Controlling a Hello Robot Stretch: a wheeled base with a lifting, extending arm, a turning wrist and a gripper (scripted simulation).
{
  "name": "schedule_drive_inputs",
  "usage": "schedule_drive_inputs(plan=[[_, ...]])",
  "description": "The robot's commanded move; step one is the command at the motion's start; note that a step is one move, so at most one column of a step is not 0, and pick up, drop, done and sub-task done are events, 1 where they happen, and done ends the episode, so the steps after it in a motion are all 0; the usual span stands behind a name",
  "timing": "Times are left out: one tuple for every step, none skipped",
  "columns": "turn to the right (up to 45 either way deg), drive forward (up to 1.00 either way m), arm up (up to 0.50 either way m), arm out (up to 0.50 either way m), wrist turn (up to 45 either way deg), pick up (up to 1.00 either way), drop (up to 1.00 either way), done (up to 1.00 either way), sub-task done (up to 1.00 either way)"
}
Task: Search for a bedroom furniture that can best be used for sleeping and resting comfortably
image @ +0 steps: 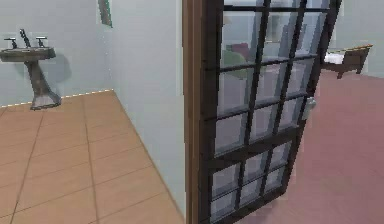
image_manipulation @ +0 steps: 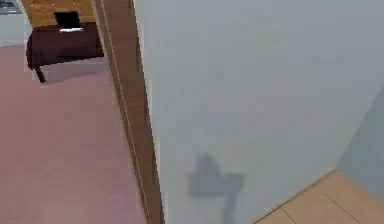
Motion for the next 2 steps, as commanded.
schedule_drive_inputs(plan=[[21.0,0.0,0.0,0.0,0.0,0.0,0.0,0.0,0.0],[0.0,0.4,0.0,0.0,0.0,0.0,0.0,0.0,0.0]])
